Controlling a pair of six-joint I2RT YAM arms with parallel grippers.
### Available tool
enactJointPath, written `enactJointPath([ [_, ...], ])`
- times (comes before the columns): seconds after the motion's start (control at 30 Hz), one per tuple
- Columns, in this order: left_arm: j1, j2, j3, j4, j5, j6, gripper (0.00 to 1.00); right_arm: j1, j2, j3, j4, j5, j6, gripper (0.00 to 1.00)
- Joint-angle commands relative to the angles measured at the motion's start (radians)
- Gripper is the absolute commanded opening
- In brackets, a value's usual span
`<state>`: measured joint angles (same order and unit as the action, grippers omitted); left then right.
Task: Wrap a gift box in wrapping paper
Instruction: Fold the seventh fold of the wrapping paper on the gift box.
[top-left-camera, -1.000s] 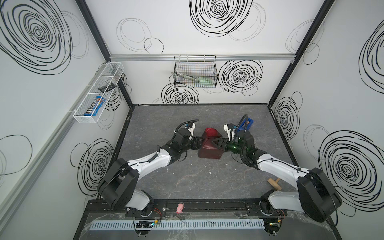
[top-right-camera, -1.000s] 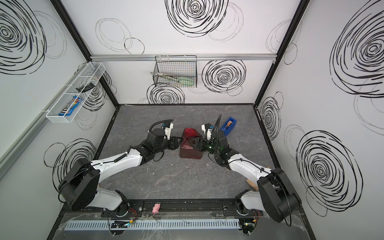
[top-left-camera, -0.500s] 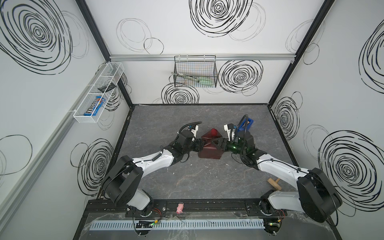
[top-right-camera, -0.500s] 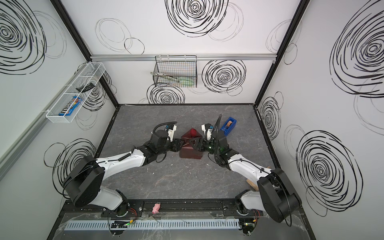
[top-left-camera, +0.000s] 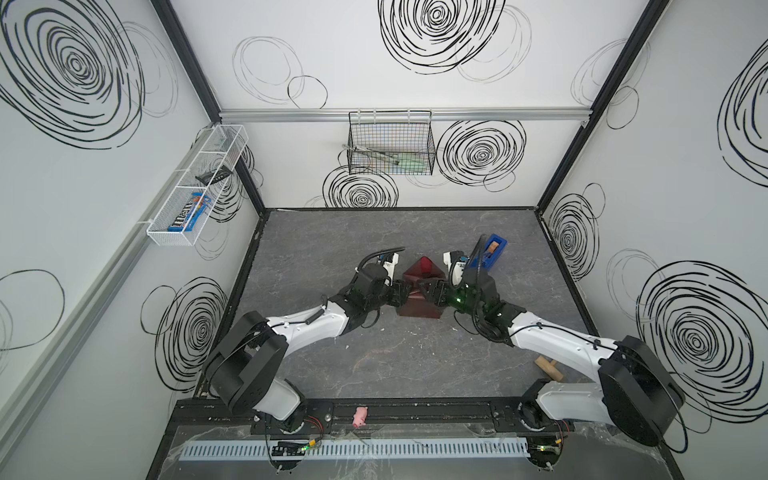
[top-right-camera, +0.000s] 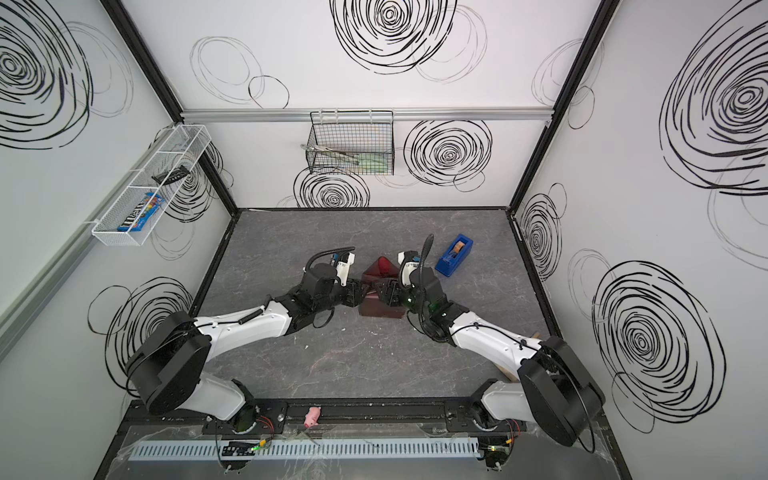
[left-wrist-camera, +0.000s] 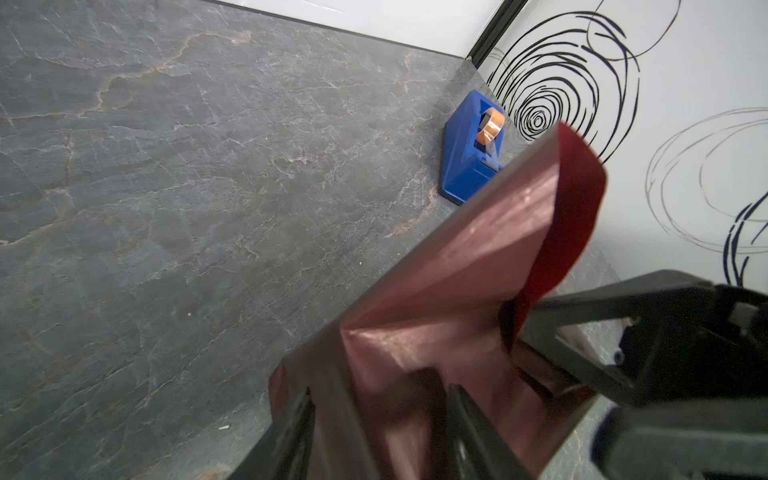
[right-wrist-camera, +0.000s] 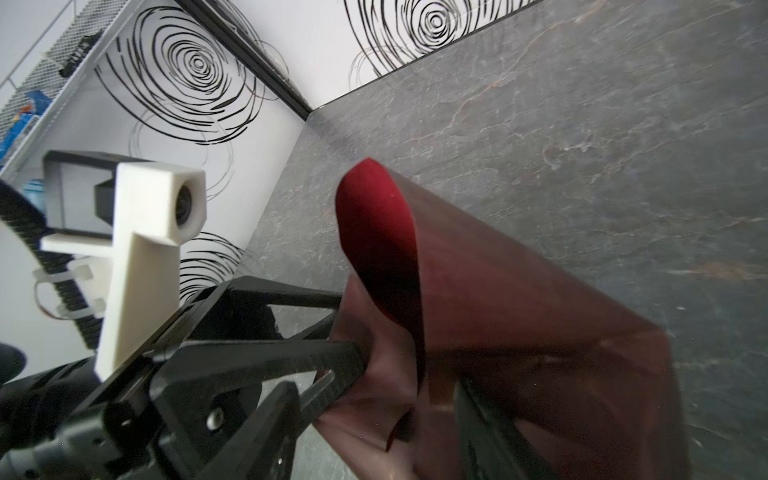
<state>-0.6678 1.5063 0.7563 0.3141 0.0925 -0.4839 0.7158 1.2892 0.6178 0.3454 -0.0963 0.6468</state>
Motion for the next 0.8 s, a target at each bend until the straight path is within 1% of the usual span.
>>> enactJointPath([
  [0.0,-0.004,-0.007,-0.027,0.002,0.001,-0.001,0.54,0.052,0.043,-0.021,-0.205,0.138,0.025,0.63],
  [0.13,-0.004,-0.009,-0.037,0.009,0.004,-0.003,0.54,0.094,0.069,-0.015,-0.218,0.217,0.029,0.61],
  [0.23,-0.001,-0.009,-0.038,0.010,0.007,-0.004,0.54,0.131,0.088,-0.012,-0.236,0.300,0.032,0.57],
  [0.37,0.008,-0.017,-0.038,0.010,0.012,-0.004,0.54,0.171,0.112,-0.025,-0.244,0.400,0.030,0.54],
  [0.47,0.014,-0.017,-0.040,0.013,0.016,-0.005,0.54,0.205,0.147,-0.043,-0.228,0.481,0.027,0.47],
  [0.77,0.023,-0.016,-0.040,0.017,0.025,-0.012,0.54,0.254,0.261,-0.077,-0.149,0.547,0.003,0.46],
])
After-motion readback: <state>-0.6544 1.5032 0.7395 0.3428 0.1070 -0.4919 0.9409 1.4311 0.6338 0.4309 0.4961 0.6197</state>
